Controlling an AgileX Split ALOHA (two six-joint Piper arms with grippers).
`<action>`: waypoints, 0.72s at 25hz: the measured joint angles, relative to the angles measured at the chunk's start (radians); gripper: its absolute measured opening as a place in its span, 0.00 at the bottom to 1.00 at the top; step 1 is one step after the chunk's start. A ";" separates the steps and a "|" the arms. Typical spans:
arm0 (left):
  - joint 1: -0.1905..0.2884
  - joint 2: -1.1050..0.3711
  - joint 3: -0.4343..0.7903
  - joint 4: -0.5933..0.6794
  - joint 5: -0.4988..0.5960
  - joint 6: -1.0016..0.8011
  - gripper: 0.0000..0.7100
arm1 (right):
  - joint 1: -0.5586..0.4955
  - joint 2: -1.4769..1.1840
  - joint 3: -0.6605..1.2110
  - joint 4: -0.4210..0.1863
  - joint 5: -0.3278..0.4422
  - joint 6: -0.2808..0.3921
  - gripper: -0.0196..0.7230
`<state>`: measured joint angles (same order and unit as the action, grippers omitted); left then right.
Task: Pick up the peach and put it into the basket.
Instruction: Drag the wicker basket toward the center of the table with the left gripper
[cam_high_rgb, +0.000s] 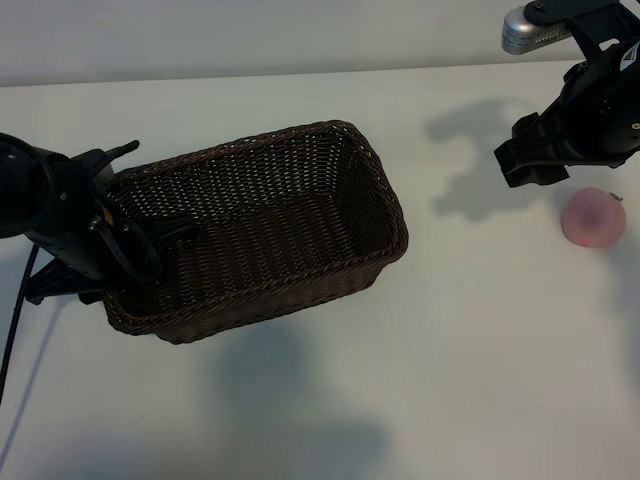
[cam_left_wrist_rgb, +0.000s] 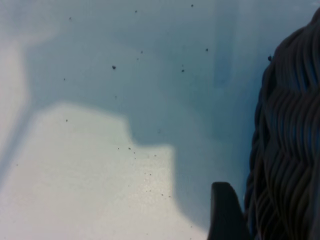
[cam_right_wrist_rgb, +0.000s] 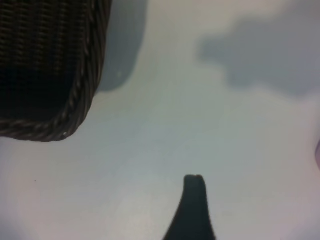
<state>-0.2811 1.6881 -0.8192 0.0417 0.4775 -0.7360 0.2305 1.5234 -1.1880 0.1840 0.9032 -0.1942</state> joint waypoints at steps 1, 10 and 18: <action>0.000 0.000 0.000 0.000 0.001 0.003 0.62 | 0.000 0.000 0.000 0.000 0.000 0.000 0.83; 0.000 0.000 0.000 -0.042 0.004 0.056 0.62 | 0.000 0.000 0.000 -0.001 0.001 0.000 0.83; 0.075 -0.040 0.005 -0.290 -0.011 0.324 0.59 | 0.000 0.000 0.000 -0.001 0.001 0.000 0.83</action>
<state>-0.2057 1.6482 -0.8144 -0.2479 0.4663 -0.4116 0.2305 1.5234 -1.1884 0.1831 0.9041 -0.1942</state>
